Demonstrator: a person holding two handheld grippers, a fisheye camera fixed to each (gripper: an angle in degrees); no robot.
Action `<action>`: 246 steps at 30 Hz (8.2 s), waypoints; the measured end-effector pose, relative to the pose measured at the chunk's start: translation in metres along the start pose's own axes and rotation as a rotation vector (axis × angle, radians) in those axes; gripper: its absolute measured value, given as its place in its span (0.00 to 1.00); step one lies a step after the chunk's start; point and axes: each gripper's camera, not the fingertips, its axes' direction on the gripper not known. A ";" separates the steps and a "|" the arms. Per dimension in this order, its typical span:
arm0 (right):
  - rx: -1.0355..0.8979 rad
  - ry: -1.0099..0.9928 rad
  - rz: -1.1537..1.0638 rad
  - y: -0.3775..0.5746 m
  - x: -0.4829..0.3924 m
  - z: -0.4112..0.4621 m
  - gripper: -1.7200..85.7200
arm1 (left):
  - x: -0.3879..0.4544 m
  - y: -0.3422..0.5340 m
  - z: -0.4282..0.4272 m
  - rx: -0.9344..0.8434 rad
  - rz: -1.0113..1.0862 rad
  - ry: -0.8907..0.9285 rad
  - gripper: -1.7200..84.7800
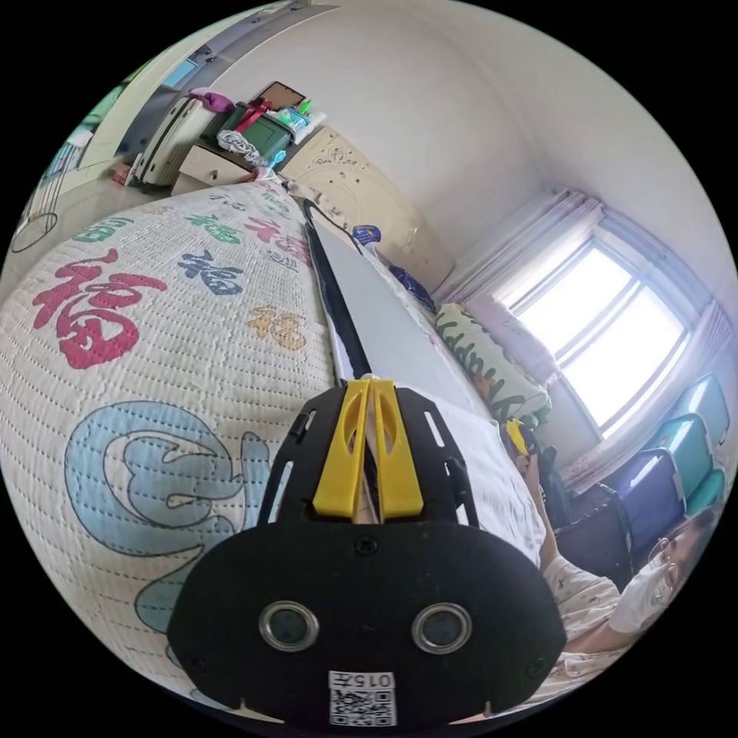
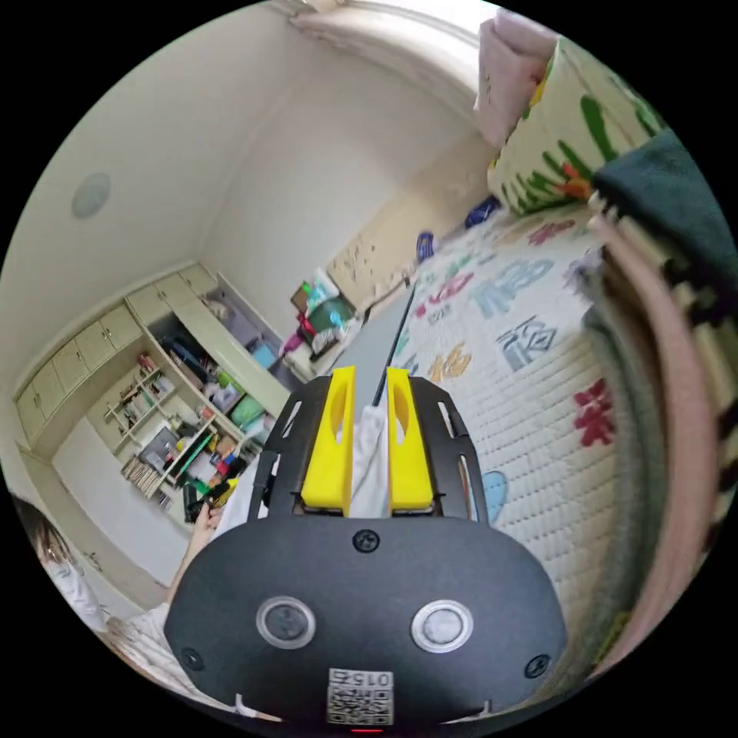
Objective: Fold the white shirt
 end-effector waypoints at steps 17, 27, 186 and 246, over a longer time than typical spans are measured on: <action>-0.763 -0.397 -1.268 0.404 -0.348 0.077 0.14 | -0.037 -0.018 -0.005 0.020 -0.035 0.032 0.01; -0.950 -0.288 -1.319 0.509 -0.309 0.170 0.12 | -0.090 -0.037 0.005 -0.036 0.019 0.081 0.06; -0.088 0.111 -0.535 0.124 0.083 -0.267 0.01 | -0.590 0.072 0.544 -0.430 0.656 -0.354 0.13; -0.456 -0.363 -0.807 0.457 -0.039 -0.133 0.02 | -0.333 -0.039 0.202 -0.309 0.172 0.083 0.11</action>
